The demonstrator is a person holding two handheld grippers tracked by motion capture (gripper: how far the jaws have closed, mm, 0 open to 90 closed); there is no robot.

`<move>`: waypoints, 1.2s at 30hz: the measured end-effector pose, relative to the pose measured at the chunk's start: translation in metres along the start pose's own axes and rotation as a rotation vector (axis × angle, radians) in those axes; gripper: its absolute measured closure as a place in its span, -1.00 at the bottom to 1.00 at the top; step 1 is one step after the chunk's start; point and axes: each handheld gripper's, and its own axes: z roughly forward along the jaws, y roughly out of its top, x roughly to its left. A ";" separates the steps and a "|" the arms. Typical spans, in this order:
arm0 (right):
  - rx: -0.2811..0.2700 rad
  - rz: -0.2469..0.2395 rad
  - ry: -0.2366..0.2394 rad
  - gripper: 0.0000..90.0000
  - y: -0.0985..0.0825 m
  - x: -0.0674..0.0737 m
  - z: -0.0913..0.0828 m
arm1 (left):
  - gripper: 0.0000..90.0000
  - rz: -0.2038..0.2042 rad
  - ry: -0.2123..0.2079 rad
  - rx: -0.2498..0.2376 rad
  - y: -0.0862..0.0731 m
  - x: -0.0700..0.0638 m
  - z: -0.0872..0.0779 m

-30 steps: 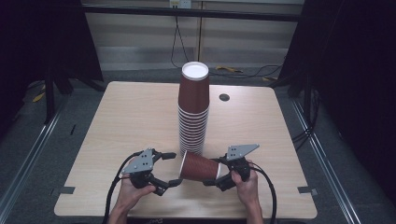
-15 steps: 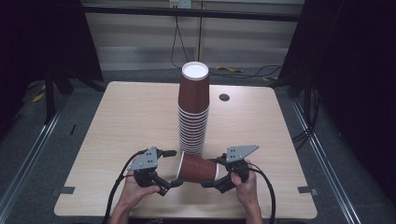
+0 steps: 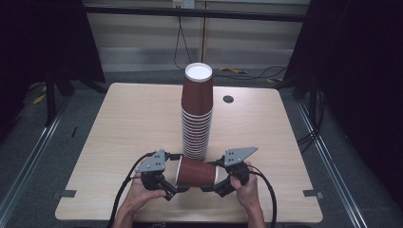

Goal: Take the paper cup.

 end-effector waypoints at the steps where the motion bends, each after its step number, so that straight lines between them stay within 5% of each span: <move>1: -0.004 -0.001 0.005 -0.53 0.000 0.000 0.001 | -1.00 -0.001 -0.003 0.001 0.000 0.000 0.000; 10: 0.009 -0.012 0.012 -0.53 0.000 -0.001 0.002 | -1.00 -0.017 -0.022 -0.043 0.001 0.002 0.000; 18: 0.003 -0.008 0.009 -0.54 -0.001 -0.001 0.005 | -0.93 -0.020 -0.027 -0.021 0.001 0.003 -0.003; 36: -0.065 0.019 -0.047 -0.70 -0.009 -0.003 -0.001 | -0.91 -0.024 0.028 -0.001 0.004 0.005 -0.008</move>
